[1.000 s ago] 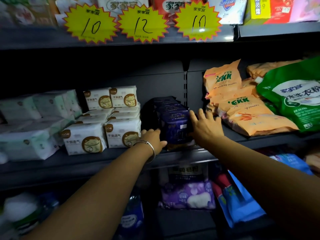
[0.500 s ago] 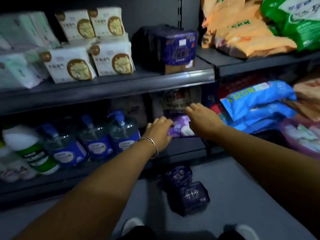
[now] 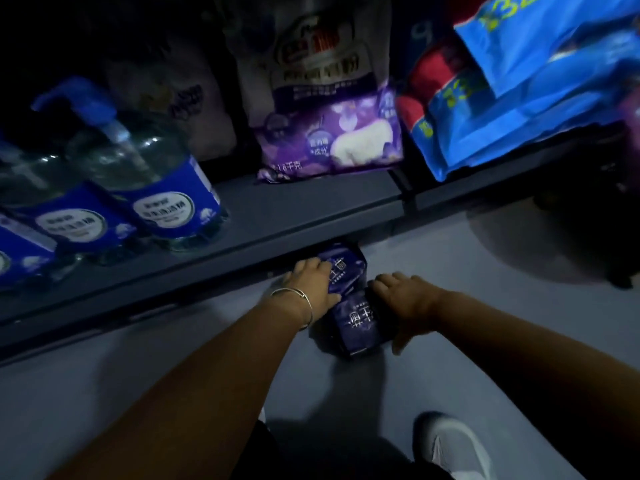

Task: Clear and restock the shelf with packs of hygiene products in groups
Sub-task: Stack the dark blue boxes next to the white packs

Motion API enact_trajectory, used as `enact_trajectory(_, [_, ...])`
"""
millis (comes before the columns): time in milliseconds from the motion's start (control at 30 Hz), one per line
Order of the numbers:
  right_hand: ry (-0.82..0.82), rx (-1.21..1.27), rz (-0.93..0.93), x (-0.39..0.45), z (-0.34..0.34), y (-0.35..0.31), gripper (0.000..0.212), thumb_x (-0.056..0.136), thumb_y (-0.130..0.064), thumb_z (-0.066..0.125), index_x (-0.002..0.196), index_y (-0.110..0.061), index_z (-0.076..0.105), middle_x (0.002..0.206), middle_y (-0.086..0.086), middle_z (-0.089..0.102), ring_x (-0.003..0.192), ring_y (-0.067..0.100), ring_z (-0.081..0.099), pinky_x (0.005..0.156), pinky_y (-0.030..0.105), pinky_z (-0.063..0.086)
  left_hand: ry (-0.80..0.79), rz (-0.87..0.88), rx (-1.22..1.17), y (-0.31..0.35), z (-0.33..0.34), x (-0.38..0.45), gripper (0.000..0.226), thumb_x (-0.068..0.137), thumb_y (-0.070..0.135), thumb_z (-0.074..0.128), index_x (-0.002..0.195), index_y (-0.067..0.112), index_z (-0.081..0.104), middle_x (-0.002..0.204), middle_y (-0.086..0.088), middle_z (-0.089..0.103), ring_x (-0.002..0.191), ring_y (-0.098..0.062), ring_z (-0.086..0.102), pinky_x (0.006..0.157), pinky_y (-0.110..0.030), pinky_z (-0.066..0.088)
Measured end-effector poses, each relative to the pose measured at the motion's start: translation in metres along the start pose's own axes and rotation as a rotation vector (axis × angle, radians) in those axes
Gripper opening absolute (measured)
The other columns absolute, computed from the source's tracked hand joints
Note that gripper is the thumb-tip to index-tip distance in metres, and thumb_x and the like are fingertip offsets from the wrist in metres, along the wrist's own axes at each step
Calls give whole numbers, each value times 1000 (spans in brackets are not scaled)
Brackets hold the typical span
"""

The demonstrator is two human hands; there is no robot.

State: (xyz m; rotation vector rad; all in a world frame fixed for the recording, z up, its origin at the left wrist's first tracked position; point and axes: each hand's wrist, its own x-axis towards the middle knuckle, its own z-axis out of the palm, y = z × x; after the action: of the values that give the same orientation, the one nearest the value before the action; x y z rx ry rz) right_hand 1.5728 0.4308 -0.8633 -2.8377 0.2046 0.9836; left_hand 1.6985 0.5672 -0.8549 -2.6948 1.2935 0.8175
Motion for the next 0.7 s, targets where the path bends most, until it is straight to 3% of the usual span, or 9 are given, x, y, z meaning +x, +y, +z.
enact_trajectory(167, [155, 91, -74, 14, 15, -1, 96, 67, -40, 79, 142, -12, 26, 139, 8, 35, 123, 24, 36, 103, 33, 34, 32, -90, 12, 0, 18, 19, 73, 92, 41, 52, 149, 16, 14, 158, -11, 5, 145, -28, 5, 117, -42, 12])
enact_trajectory(300, [158, 144, -109, 4, 10, 23, 90, 62, -44, 81, 135, -16, 36, 131, 5, 41, 115, 21, 40, 100, 29, 36, 77, -157, -4, 6, 24, 27, 87, 89, 50, 53, 150, 11, 6, 157, -13, 7, 145, -29, 6, 116, -43, 13])
enact_trajectory(433, [152, 201, -52, -13, 9, 50, 89, 62, -44, 83, 135, -21, 36, 130, 1, 40, 116, 17, 40, 102, 29, 39, 87, -240, 17, 15, 32, 36, 110, 76, 50, 69, 149, 8, -2, 154, -13, 11, 143, -29, 12, 114, -48, 20])
enact_trajectory(567, [114, 174, -22, -24, 6, 64, 88, 66, -41, 81, 138, -19, 34, 132, 2, 40, 118, 17, 40, 103, 31, 41, 108, -296, 7, 24, 29, 39, 114, 66, 40, 80, 147, 8, 6, 142, -11, 25, 131, -29, 27, 101, -47, 36])
enact_trajectory(700, [108, 174, 1, -41, -9, 71, 87, 68, -39, 80, 139, -19, 34, 133, 2, 39, 120, 18, 40, 103, 30, 41, -20, -327, -21, 27, 10, 27, 101, 62, 44, 80, 140, 7, 27, 133, -11, 29, 125, -30, 30, 100, -43, 40])
